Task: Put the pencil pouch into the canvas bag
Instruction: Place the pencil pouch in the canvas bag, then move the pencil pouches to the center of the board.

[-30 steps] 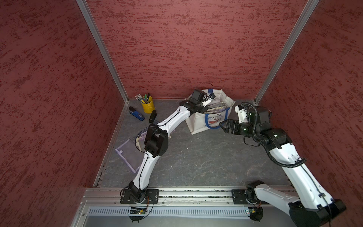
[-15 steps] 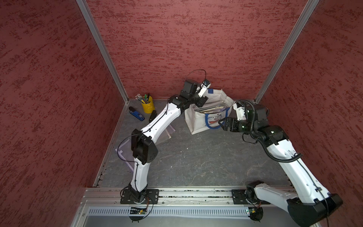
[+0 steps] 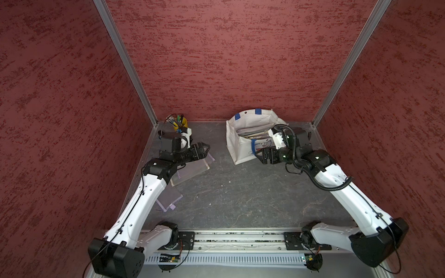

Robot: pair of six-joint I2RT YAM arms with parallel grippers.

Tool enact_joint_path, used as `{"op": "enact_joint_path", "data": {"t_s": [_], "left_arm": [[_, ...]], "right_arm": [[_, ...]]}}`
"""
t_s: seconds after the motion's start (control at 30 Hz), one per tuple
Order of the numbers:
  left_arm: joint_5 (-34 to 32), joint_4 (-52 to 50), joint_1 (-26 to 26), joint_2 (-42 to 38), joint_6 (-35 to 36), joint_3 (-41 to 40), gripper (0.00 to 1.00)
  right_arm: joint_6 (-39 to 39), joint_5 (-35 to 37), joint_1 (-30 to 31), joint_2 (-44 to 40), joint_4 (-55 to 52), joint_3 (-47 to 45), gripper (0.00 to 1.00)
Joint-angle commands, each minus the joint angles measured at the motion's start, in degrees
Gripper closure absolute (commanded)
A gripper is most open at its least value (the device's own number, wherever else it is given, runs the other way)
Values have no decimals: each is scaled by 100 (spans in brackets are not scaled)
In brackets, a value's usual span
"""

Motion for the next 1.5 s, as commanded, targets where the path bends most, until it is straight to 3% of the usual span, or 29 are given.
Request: {"op": "enact_joint_path", "data": {"t_s": [0.0, 0.13, 0.33, 0.57, 0.67, 0.9, 1.27, 1.47], "left_arm": [[356, 286, 676, 349, -421, -479, 16], [538, 812, 1196, 1247, -375, -448, 15], [429, 1204, 1364, 2808, -97, 141, 14], [-109, 872, 792, 3819, 77, 549, 13], [-396, 926, 453, 3920, -233, 277, 12], [-357, 1338, -294, 3984, -1149, -283, 11], [-369, 1832, -1959, 3213, -2158, -1223, 10], [34, 1567, -2065, 2611, -2077, -1117, 10]], "right_arm": [[-193, -188, 517, 342, 524, 316, 2], [160, -231, 935, 615, 1013, 306, 1], [509, -84, 1323, 764, 1376, 173, 1], [554, 73, 1369, 665, 1343, 98, 1], [633, 147, 1374, 584, 1327, -6, 1], [627, 390, 1367, 514, 1269, -88, 1], [782, 408, 1356, 420, 1480, -357, 1], [819, 520, 1348, 189, 1384, -524, 1]]}}
